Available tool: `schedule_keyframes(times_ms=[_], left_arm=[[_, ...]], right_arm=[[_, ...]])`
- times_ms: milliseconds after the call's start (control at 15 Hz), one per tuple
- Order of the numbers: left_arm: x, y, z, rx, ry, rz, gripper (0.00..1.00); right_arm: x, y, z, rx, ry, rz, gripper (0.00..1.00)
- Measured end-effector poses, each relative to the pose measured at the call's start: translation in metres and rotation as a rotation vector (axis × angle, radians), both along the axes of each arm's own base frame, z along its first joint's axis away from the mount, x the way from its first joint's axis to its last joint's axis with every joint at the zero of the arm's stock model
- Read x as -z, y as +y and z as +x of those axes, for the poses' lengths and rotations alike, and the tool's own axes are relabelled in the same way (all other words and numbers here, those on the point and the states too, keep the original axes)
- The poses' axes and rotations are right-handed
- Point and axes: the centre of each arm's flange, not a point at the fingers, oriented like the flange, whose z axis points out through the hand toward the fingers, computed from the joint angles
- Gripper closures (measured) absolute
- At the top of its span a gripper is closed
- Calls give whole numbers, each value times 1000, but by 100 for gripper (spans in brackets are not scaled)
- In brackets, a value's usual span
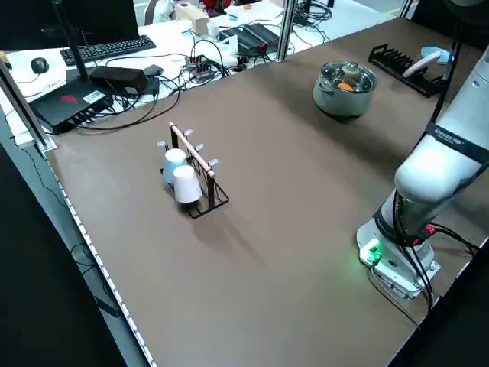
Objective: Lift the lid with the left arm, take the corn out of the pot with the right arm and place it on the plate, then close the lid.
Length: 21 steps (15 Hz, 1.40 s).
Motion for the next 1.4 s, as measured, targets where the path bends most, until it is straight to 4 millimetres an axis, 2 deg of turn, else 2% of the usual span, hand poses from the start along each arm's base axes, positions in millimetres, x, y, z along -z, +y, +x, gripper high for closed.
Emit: schedule_keyframes(times_ms=[133, 267, 400, 600, 667, 800, 933, 1067, 1400], left_arm=[[35, -61, 4, -2, 23, -26, 0], [82, -126, 10, -1, 31, -43, 0], [128, -181, 12, 14, 17, -66, 0], [183, -243, 11, -27, -21, -107, 0], [209, -278, 4, -58, -52, -140, 0], [234, -305, -6, -56, -59, -152, 0], [255, -320, -15, -36, -49, -143, 0], [263, -323, -16, -20, -55, -126, 0], [265, -320, -5, -23, -157, -86, 0]], right_arm=[[1, -14, 0, 14, 4, -6, 0], [1, -25, -1, 10, 6, -7, 0], [4, -23, 1, -4, 9, -6, 0], [8, -16, 6, -17, 2, -7, 0], [7, -17, 8, -18, -9, -7, 0], [8, -16, 9, -19, -10, -7, 0], [12, -15, 10, -22, -3, -6, 0], [17, -13, 13, -27, 6, -5, 0], [28, -9, 17, -35, 25, -2, 0]])
